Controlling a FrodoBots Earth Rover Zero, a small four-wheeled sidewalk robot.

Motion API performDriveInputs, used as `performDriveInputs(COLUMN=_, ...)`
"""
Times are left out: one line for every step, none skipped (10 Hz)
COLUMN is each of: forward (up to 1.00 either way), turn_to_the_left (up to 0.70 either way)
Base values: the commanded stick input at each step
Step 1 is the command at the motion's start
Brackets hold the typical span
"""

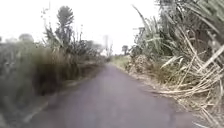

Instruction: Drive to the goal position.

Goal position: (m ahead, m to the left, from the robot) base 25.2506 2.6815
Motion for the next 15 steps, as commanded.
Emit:
performDriveInputs(forward=1.00, turn_to_the_left=0.00)
performDriveInputs(forward=1.00, turn_to_the_left=0.00)
performDriveInputs(forward=1.00, turn_to_the_left=0.00)
performDriveInputs(forward=1.00, turn_to_the_left=0.00)
performDriveInputs(forward=1.00, turn_to_the_left=0.00)
performDriveInputs(forward=1.00, turn_to_the_left=0.00)
performDriveInputs(forward=1.00, turn_to_the_left=0.00)
performDriveInputs(forward=1.00, turn_to_the_left=0.00)
performDriveInputs(forward=1.00, turn_to_the_left=0.00)
performDriveInputs(forward=1.00, turn_to_the_left=0.00)
performDriveInputs(forward=1.00, turn_to_the_left=0.00)
performDriveInputs(forward=1.00, turn_to_the_left=0.00)
performDriveInputs(forward=1.00, turn_to_the_left=0.00)
performDriveInputs(forward=1.00, turn_to_the_left=0.00)
performDriveInputs(forward=1.00, turn_to_the_left=0.00)
